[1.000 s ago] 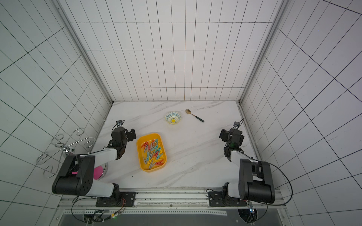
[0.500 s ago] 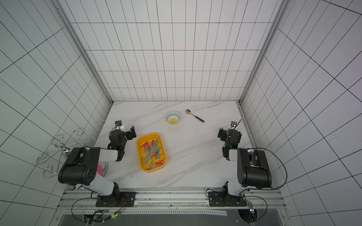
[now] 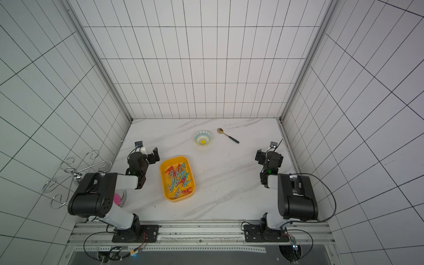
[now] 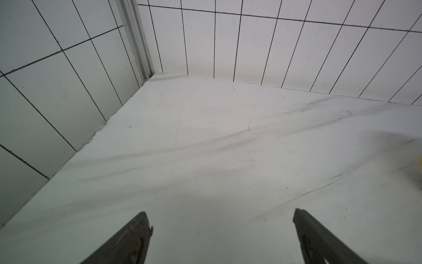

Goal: Put the clothespins into the storage box
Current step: Reset both arms

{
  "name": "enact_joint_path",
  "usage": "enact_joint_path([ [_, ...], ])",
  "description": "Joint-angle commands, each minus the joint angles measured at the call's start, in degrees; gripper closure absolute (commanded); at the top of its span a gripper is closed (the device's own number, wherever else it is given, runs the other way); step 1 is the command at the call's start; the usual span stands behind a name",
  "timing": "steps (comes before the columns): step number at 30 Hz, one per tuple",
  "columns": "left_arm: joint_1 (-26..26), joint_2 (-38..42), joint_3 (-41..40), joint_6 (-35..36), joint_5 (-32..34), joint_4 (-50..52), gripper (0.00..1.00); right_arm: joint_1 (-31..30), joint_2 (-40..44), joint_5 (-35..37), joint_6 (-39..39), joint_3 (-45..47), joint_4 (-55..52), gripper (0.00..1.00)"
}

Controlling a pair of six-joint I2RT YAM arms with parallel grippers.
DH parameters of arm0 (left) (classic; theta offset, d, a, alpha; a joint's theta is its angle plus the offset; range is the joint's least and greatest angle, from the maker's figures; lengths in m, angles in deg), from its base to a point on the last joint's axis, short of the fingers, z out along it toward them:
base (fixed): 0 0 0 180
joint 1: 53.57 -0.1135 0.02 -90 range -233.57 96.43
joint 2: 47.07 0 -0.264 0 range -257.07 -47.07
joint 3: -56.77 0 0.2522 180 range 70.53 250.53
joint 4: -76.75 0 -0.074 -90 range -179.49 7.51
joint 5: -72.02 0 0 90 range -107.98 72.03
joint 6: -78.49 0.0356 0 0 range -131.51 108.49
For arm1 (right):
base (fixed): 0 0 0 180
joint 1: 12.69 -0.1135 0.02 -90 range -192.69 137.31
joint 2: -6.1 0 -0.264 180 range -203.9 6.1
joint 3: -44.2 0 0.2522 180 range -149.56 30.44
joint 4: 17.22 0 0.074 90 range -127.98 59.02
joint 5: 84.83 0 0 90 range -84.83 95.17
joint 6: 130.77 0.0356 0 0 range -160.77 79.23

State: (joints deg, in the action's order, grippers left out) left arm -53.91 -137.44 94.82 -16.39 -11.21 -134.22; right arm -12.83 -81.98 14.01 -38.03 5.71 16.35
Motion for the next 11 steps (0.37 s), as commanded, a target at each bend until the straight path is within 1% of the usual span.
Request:
enact_joint_path([
  [1, 0.0, 1.1, 0.9, 0.5, -0.6, -0.2, 0.01, -0.6, -0.2, 0.7, -0.5, 1.0, 1.2, 0.01],
  [4, -0.1, 1.1, 0.9, 0.5, -0.6, -0.2, 0.01, -0.7, -0.2, 0.3, -1.0, 1.0, 1.1, 0.01],
  [7, -0.1, 1.1, 0.9, 0.5, -0.6, -0.2, 0.01, -0.7, -0.4, -3.0, -2.0, 0.5, 0.5, 0.01],
  [11, -0.1, 1.1, 0.8, 0.6, -0.6, -0.2, 0.01, -0.6, -0.2, -3.2, -2.0, 0.7, 0.5, 0.01],
])
